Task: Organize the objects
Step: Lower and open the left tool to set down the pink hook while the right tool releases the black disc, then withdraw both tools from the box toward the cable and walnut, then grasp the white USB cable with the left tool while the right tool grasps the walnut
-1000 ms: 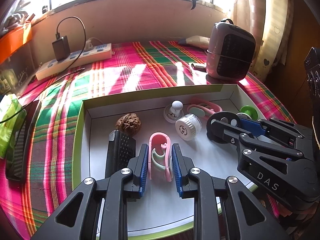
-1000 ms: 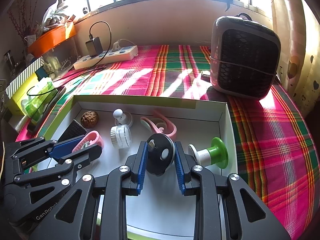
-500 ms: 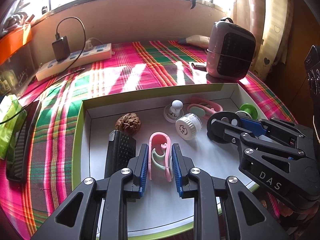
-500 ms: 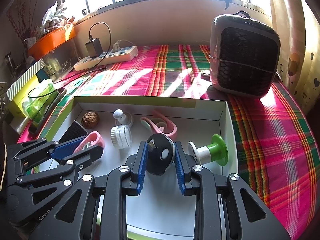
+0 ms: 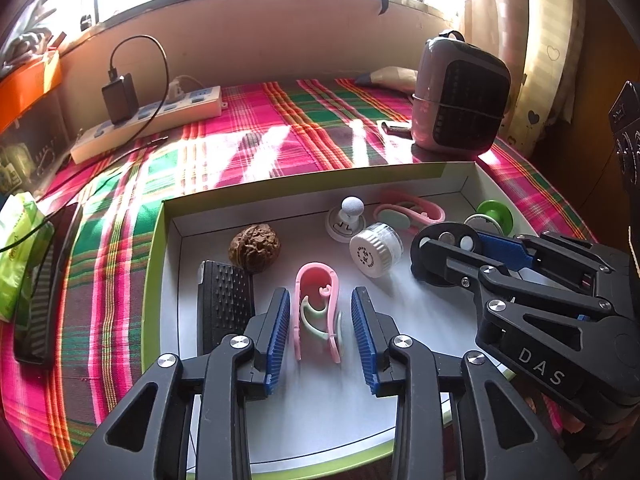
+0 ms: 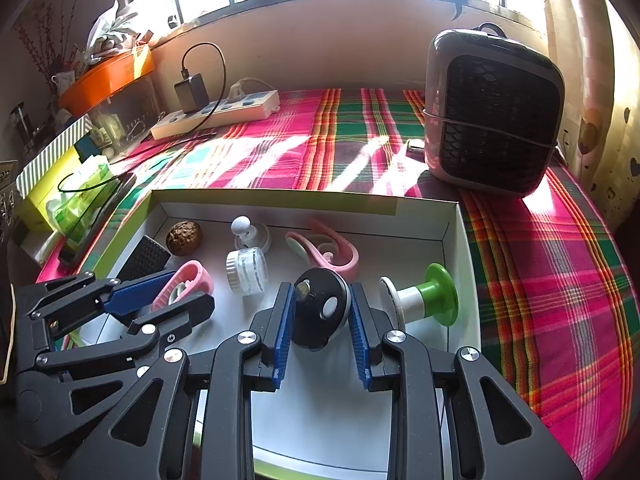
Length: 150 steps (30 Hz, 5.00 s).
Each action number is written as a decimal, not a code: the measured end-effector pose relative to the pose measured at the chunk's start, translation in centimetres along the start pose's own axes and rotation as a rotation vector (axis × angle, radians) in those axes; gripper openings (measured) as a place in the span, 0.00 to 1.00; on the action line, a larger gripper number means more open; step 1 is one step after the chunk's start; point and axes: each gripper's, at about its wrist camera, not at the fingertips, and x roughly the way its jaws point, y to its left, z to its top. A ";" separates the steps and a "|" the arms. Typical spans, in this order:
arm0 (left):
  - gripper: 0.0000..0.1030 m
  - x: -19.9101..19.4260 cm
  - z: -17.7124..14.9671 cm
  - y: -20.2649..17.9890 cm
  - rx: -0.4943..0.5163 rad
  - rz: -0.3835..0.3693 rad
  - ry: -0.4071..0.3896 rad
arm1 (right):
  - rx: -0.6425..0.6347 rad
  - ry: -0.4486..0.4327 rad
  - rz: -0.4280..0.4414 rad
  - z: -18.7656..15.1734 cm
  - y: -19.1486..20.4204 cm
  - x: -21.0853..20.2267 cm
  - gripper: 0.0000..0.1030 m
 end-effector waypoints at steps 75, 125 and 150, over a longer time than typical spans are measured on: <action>0.33 -9.3 -7.3 0.4 -0.041 -0.056 -0.070 | 0.092 -0.093 -0.051 -7.0 0.5 -9.1 0.41; 0.35 -6.7 -7.9 -5.9 0.310 -0.255 0.064 | 0.156 -0.061 -0.064 -8.8 -1.3 -9.2 0.41; 0.14 -7.5 -9.2 -5.6 0.301 -0.214 0.049 | 0.137 -0.054 -0.072 -8.6 -0.6 -9.1 0.41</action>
